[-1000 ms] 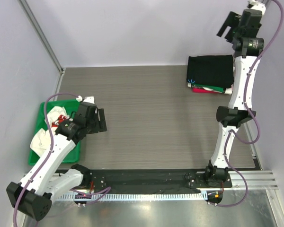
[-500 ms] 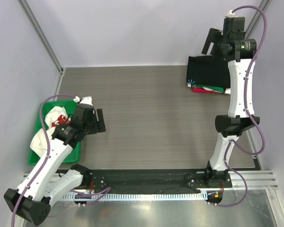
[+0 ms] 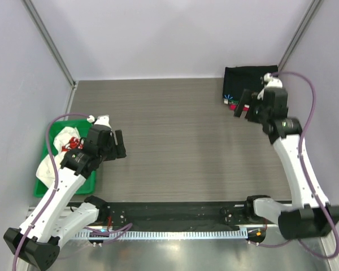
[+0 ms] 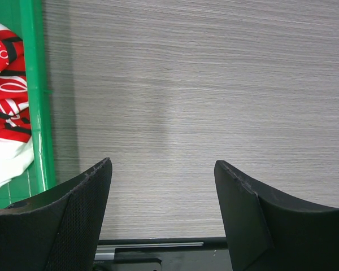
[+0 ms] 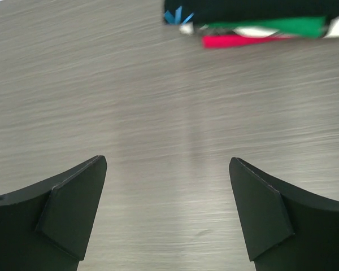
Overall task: Fold and stack the t-shirts
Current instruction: Reset both grippers
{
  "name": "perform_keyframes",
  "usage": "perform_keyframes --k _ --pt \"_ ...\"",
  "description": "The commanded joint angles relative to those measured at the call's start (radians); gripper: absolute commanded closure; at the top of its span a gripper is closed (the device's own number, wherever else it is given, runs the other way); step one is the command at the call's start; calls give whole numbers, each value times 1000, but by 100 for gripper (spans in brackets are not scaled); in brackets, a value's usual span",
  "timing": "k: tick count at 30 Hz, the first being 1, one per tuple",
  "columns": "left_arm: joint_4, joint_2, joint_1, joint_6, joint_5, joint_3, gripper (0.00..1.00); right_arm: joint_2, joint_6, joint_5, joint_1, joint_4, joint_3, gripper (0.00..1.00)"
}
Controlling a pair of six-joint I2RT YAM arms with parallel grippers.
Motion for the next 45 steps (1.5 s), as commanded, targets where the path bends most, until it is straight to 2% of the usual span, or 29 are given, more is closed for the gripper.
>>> perform_keyframes --k 1,2,3,5,11,14,18,21,24,26,31,35,36,39,42,43,45 --pt "31 -10 -7 8 -6 -1 25 -152 92 -166 10 385 -260 4" --pt "29 -10 -6 6 -8 -1 26 -225 126 -226 16 433 -383 4" --pt "29 -5 -6 6 -8 0 25 -253 146 -264 24 525 -441 4" --pt "29 -2 -6 6 -9 0 26 -315 177 -303 64 592 -571 4" --pt "26 1 -7 3 -23 2 25 -338 215 -251 258 722 -725 0" --pt "21 -1 -6 1 -26 3 20 -346 201 -181 340 762 -756 0" --pt "21 -7 -6 -2 -34 2 18 -361 142 82 557 787 -768 0" --pt "20 -10 -6 -3 -38 3 18 -311 92 196 657 761 -725 0" --pt "20 -16 -6 -3 -44 3 18 -257 57 422 855 777 -690 0" --pt "18 -19 -6 -5 -49 3 18 -232 31 574 927 829 -702 0" --pt "20 -15 -7 -6 -50 2 18 -116 -23 678 1039 845 -647 0" --pt "15 -16 -6 -6 -55 6 19 -33 -40 631 1053 810 -584 0" --pt "14 -19 -7 -8 -58 5 19 -28 -50 579 1053 817 -584 0" --pt "1 -30 -6 -20 -112 6 19 -34 -70 536 1053 840 -596 0" --pt "-75 -44 -6 -87 -353 42 21 -63 -66 540 1053 856 -616 0" --pt "-135 -54 -3 -156 -495 48 18 -80 -66 540 1053 859 -622 1" --pt "-160 -100 -1 -195 -576 51 17 -99 -67 536 1053 872 -639 0"
